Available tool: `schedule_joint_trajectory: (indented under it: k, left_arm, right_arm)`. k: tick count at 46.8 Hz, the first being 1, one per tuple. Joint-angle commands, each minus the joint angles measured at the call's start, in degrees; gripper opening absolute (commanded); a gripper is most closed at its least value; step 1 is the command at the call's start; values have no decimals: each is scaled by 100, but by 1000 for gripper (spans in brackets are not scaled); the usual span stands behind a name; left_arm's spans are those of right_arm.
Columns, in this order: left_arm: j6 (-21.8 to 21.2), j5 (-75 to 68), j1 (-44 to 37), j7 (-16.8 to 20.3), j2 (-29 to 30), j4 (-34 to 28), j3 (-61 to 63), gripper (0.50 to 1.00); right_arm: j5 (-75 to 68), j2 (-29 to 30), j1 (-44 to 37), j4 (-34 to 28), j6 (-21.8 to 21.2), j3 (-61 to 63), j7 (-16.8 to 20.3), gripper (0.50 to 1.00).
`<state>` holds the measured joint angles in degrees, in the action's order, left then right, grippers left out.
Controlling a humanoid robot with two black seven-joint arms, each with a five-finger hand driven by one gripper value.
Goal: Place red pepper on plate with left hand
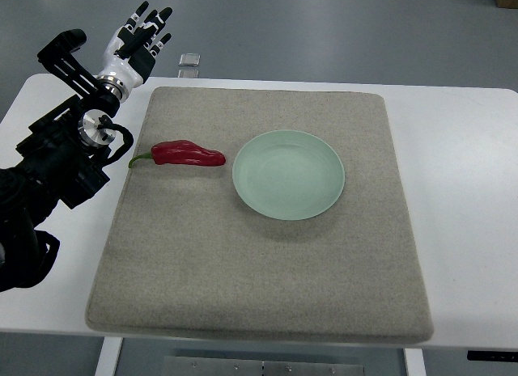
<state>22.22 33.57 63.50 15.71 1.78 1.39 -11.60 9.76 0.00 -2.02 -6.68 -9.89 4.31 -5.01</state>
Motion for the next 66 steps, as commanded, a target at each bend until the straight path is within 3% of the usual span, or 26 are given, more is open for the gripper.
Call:
schedule_joint_trajectory:
  k: [1, 18, 26, 44, 58, 66]
  left_arm:
    - [2, -8, -13, 2, 16, 2, 0, 992]
    - [2, -26, -13, -7, 42, 19, 26, 992]
    - [-95, -324, 22, -7, 305, 713, 88, 990]
    - [-112, -2845, 75, -60, 1087, 1864, 88, 984]
    - [-33, -4656, 128, -68, 1518, 2304, 105, 988]
    - [476, -5922, 241, -68, 2080, 3033, 105, 990]
  right_arm:
    - [0, 0, 0, 0, -4, 0, 0, 932]
    - [0, 0, 0, 0, 5, 0, 0, 932]
    - [0, 0, 0, 0, 5, 0, 0, 932]
    - [0, 0, 0, 0, 5, 0, 0, 932]
    - [0, 0, 0, 0, 5, 0, 0, 932]
    - [0, 0, 0, 0, -4, 0, 0, 932]
